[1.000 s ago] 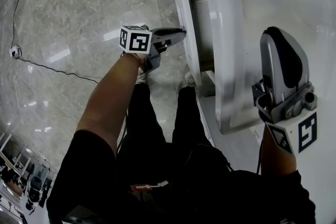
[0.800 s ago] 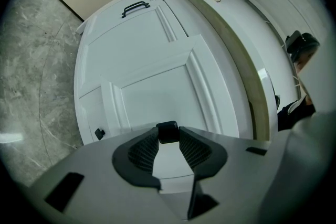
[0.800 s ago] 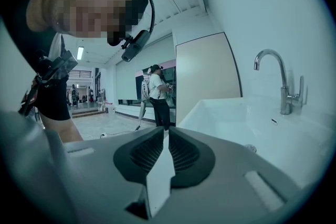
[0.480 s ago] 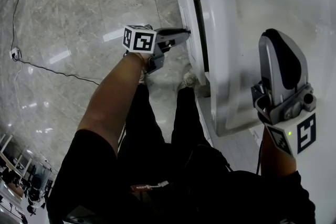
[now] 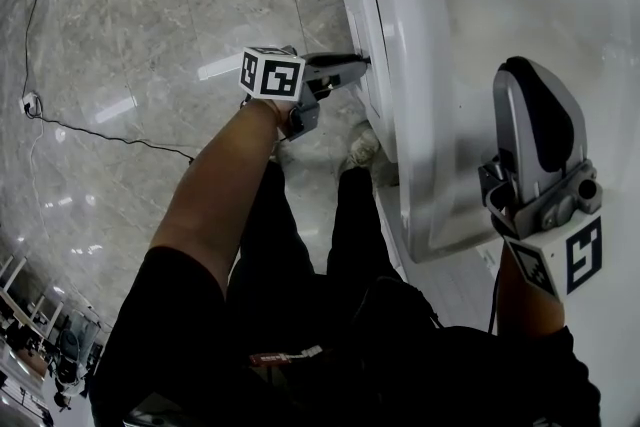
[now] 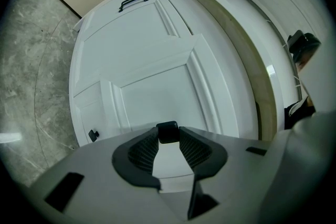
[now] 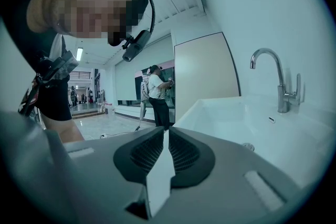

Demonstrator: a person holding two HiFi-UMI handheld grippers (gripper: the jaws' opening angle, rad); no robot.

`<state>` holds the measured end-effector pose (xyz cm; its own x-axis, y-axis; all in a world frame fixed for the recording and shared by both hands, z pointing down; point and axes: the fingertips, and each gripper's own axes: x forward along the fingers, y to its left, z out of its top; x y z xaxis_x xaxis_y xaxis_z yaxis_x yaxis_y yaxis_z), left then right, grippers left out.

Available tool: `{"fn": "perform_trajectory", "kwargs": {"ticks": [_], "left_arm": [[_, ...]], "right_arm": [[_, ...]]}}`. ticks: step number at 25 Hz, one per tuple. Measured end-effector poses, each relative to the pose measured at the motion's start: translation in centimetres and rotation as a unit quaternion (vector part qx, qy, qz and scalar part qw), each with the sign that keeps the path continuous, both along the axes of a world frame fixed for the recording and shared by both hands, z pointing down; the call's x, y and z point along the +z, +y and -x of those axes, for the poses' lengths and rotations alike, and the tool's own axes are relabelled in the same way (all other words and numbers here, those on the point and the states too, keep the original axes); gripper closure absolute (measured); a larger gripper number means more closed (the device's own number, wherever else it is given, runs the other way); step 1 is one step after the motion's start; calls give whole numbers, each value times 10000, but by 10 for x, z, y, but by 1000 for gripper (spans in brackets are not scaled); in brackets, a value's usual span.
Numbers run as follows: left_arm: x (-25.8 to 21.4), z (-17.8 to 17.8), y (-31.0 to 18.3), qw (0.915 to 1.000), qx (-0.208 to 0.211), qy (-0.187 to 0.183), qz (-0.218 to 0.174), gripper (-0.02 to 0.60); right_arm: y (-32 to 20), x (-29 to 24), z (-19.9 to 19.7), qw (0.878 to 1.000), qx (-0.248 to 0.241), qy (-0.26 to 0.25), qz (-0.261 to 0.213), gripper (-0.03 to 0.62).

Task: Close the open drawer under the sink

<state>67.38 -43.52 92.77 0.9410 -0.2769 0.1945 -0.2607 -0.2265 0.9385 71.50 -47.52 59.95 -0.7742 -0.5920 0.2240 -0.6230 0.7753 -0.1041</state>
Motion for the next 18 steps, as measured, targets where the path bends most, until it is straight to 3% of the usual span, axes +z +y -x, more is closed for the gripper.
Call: {"fn": "perform_trajectory", "kwargs": {"ticks": [13, 18], "left_arm": [[3, -19, -4, 9999, 36, 84, 61, 460], [3, -23, -9, 10000, 56, -52, 14, 461]], "right_arm": [[-1, 2, -4, 10000, 16, -48, 7, 588], [-2, 3, -4, 10000, 32, -49, 40, 588]]}}
